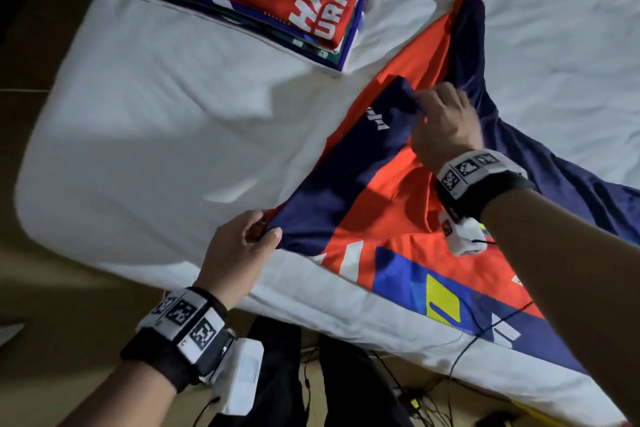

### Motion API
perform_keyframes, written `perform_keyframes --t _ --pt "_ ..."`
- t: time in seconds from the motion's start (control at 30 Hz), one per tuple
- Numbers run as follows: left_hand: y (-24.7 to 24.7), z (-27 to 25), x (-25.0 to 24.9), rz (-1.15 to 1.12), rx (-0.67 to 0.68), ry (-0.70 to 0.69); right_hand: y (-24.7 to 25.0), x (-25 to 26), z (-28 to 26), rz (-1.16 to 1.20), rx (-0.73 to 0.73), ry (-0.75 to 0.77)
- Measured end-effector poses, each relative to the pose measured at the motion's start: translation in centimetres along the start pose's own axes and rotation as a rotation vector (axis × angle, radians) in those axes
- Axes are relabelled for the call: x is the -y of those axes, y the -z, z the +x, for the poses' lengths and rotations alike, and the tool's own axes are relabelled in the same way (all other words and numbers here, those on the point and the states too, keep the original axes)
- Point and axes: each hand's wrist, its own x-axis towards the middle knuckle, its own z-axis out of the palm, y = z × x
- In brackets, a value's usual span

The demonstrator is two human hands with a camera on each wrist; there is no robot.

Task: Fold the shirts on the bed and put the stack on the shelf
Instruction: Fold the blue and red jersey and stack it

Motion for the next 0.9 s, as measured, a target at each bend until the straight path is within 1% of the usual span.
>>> perform_keyframes --t 0.03,0.07,0.13,0.2,0.23,0.3,0.37,0.43,0.5,0.57,0.6,0.63,0.67,0.73,0.77,0.83,0.9 --pt "-0.1 -0.1 0.2 0.036 0.013 -0.023 -0.3 1.2 0.8 0.067 0.017 0.095" --pt "-0.1 -0.3 0.4 0.037 0.023 -0.031 -0.8 2.2 1.5 0.103 0.063 0.168" --pt "-0.1 -0.5 0.7 0.01 0.017 -0.024 -1.2 3.5 2.6 0.029 0.175 0.215" --pt "-0.1 -0.8 0.7 0.028 0.003 -0.009 -1.1 4.0 3.5 -0.091 0.256 0.169" --pt "0.0 -1.0 0.6 0.031 -0.003 0.007 -0.8 4.3 3.9 -0.106 0.275 0.128" --pt "0.1 -1.3 0.4 0.003 -0.02 0.024 -0.4 4.5 4.5 -0.048 0.272 0.058" --pt "-0.3 -1.4 0.4 -0.062 -0.049 0.039 -0.2 4.5 4.5 0.047 0.237 0.045" --pt "-0.8 -1.4 0.3 -0.125 -0.096 0.105 -0.1 4.3 2.9 0.102 0.184 0.1" --pt "-1.2 -1.4 -0.1 -0.219 -0.14 0.176 -0.2 4.2 -0.6 0.087 0.087 0.233" --pt "-1.5 -1.6 -0.6 -0.257 -0.138 0.183 -0.7 4.1 -5.1 0.12 0.016 0.349" --pt "-1.5 -1.7 -0.9 -0.256 -0.116 0.177 -1.2 4.0 -7.3 0.12 0.013 0.399" --pt "-1.6 -1.8 -1.1 -0.253 -0.097 0.17 -1.7 3.7 -9.2 0.093 0.043 0.429" --pt "-1.7 -1.7 -1.1 -0.251 -0.093 0.168 -2.1 3.1 -10.5 0.042 0.104 0.428" --pt "-1.9 -1.5 -1.1 -0.246 -0.124 0.179 -2.7 1.9 -11.7 -0.062 0.222 0.346" --pt "-2.0 -1.4 -1.2 -0.254 -0.143 0.187 -2.7 1.6 -11.7 -0.093 0.244 0.3" --pt "-2.1 -1.4 -1.3 -0.249 -0.167 0.206 -2.6 1.3 -11.6 -0.086 0.233 0.257" --pt "-2.0 -1.6 -1.2 -0.23 -0.2 0.241 -2.5 1.3 -11.5 -0.064 0.193 0.28"
